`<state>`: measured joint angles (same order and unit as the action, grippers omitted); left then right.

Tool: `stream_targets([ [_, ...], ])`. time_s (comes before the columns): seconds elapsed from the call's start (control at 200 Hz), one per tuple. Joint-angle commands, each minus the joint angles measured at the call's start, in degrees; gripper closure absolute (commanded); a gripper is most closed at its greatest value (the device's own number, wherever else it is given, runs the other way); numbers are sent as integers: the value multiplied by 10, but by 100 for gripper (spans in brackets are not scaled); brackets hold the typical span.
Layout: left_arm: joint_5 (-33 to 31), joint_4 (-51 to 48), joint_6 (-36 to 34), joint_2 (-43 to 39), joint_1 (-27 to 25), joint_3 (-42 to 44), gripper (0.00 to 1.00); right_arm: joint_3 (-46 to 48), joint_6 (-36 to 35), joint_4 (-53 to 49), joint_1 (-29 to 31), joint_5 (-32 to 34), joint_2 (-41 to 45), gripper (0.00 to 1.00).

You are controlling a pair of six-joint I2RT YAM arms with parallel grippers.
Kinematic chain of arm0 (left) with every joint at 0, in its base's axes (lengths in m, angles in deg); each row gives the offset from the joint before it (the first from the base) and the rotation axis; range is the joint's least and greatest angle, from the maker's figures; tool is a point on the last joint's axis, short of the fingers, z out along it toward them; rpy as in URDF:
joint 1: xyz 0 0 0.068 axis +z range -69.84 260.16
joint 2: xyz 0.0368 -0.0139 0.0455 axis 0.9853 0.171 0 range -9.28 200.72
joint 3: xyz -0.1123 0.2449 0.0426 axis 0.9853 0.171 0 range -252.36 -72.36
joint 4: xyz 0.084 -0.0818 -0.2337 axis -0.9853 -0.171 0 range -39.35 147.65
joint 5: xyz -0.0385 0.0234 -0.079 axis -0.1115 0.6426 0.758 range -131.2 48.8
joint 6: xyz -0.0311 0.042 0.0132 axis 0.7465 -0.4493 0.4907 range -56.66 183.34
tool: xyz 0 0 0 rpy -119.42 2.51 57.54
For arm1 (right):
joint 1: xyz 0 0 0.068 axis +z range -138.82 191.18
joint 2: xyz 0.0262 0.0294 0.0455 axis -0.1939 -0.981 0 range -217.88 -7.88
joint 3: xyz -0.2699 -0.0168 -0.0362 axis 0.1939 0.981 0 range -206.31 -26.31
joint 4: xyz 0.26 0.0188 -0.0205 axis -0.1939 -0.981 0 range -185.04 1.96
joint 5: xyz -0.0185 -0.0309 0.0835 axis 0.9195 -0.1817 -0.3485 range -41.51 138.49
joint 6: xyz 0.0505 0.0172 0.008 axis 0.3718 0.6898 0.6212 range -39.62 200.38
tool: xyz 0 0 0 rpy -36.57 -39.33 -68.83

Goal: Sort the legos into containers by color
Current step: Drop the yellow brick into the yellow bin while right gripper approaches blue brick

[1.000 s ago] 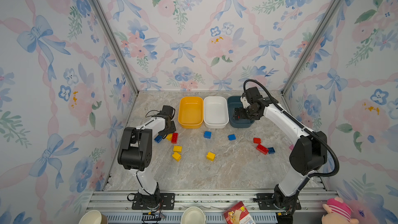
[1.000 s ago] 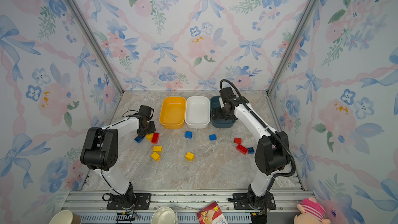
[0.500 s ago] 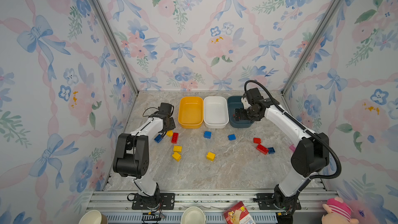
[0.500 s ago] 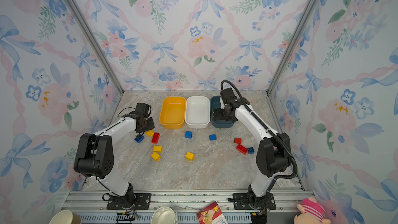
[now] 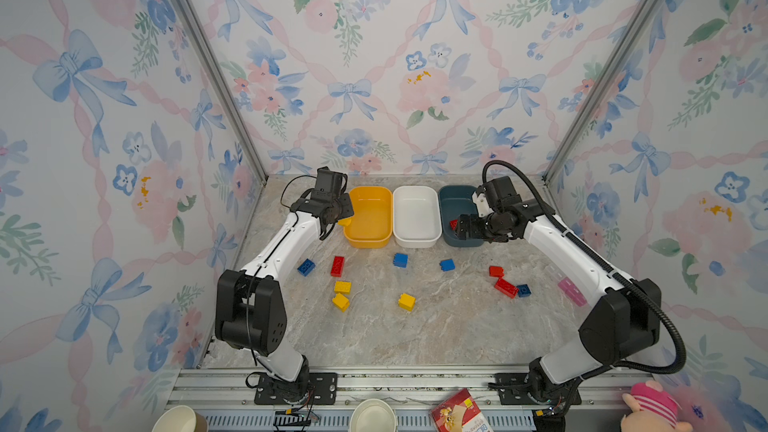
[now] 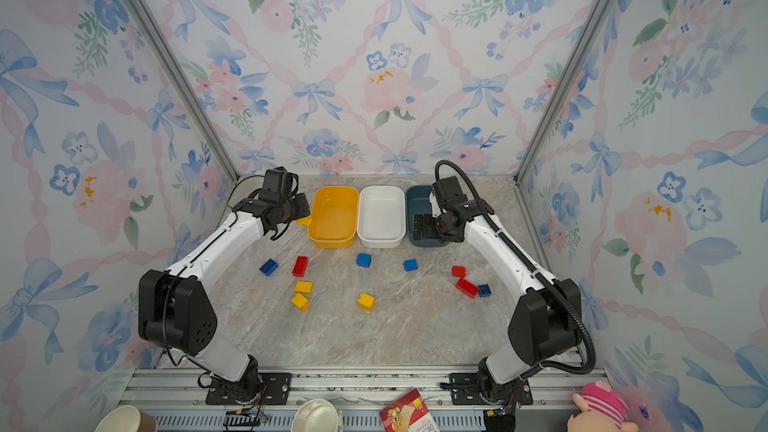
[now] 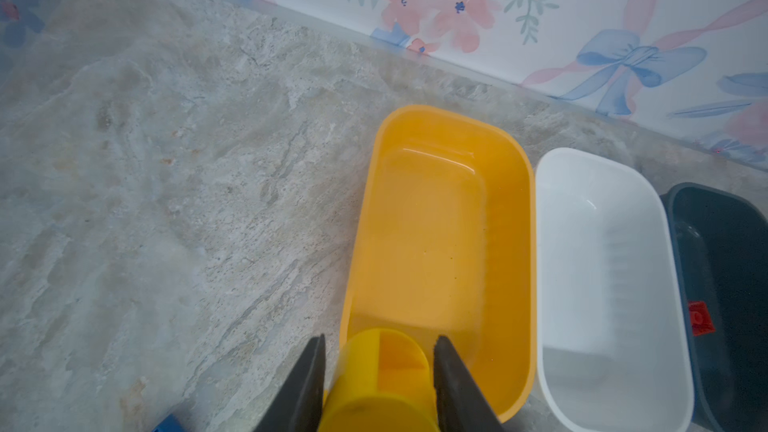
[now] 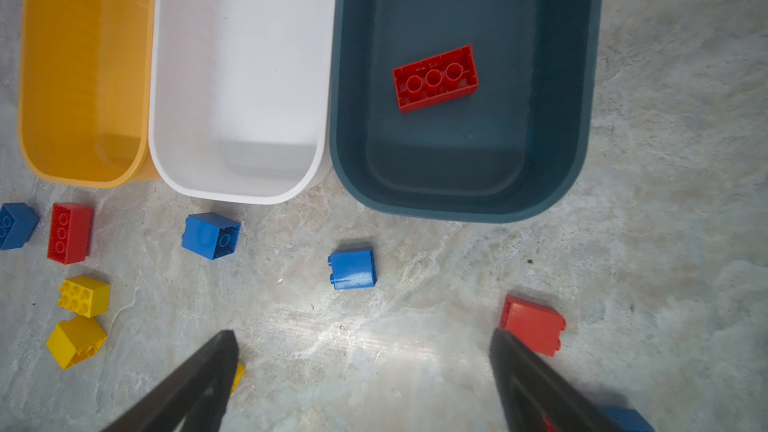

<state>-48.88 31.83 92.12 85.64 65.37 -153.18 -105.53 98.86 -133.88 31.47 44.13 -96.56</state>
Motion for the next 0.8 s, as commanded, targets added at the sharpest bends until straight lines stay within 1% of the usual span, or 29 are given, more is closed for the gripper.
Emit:
stream_targets([
  [0.0, 10, -7, -5, 59, -19, -49, 73, 19, 18, -5, 9, -11, 26, 3],
  [0.14, 22, -7, -13, 138, -33, -111, 73, 38, 24, -9, 17, -8, 42, 3],
  [0.255, 30, -6, -14, 192, -38, -144, 73, 55, 30, -8, 24, -5, 48, 3],
  [0.465, 20, -7, -25, 247, -45, -167, 71, 73, 38, 0, 31, -2, 47, 3],
  [0.68, 16, -7, -28, 265, -46, -156, 63, 76, 38, 10, 41, -2, 26, 3],
  [0.79, 17, -6, -28, 264, -46, -152, 52, 80, 38, 16, 47, -1, 14, 3],
])
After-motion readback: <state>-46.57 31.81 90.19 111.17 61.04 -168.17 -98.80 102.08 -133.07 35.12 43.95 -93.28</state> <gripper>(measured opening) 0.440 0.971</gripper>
